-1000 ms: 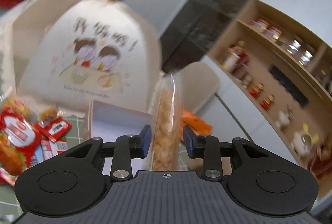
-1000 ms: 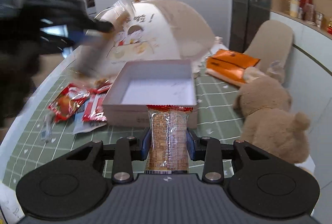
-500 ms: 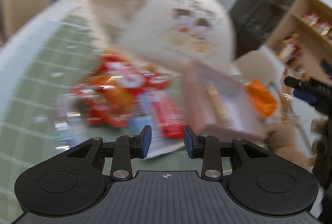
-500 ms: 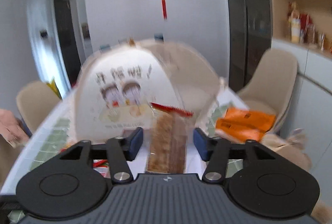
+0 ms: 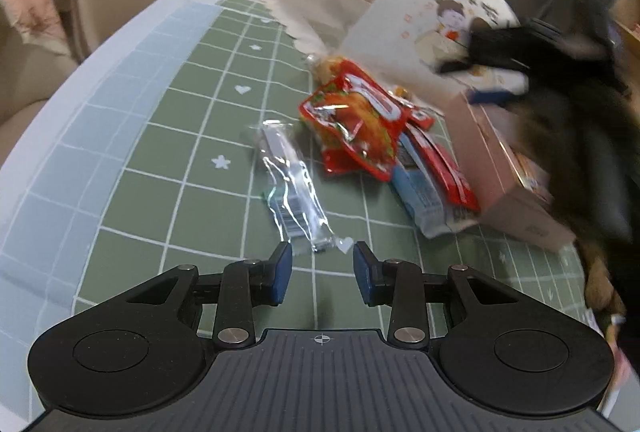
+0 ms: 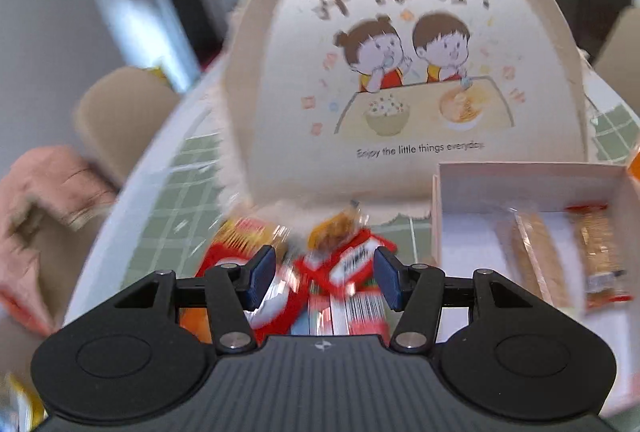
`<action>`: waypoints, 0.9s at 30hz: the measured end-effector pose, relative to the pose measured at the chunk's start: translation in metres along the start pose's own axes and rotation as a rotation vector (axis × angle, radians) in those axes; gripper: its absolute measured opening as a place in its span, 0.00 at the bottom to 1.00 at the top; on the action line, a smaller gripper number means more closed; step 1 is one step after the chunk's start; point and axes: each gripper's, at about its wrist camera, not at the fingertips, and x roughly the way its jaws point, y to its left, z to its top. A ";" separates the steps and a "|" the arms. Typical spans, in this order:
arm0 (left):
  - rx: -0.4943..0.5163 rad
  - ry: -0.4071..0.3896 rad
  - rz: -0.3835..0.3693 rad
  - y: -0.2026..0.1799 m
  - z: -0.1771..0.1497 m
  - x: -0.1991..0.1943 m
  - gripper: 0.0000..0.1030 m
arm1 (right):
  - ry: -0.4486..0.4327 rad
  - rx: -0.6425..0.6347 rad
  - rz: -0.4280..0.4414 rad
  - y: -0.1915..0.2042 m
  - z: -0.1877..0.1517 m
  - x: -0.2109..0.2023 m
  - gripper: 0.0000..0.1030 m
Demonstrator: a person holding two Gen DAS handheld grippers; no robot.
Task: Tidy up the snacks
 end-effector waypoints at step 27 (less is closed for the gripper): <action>0.000 -0.069 0.029 0.033 0.019 0.012 0.34 | 0.119 -0.309 0.154 0.028 -0.113 -0.075 0.41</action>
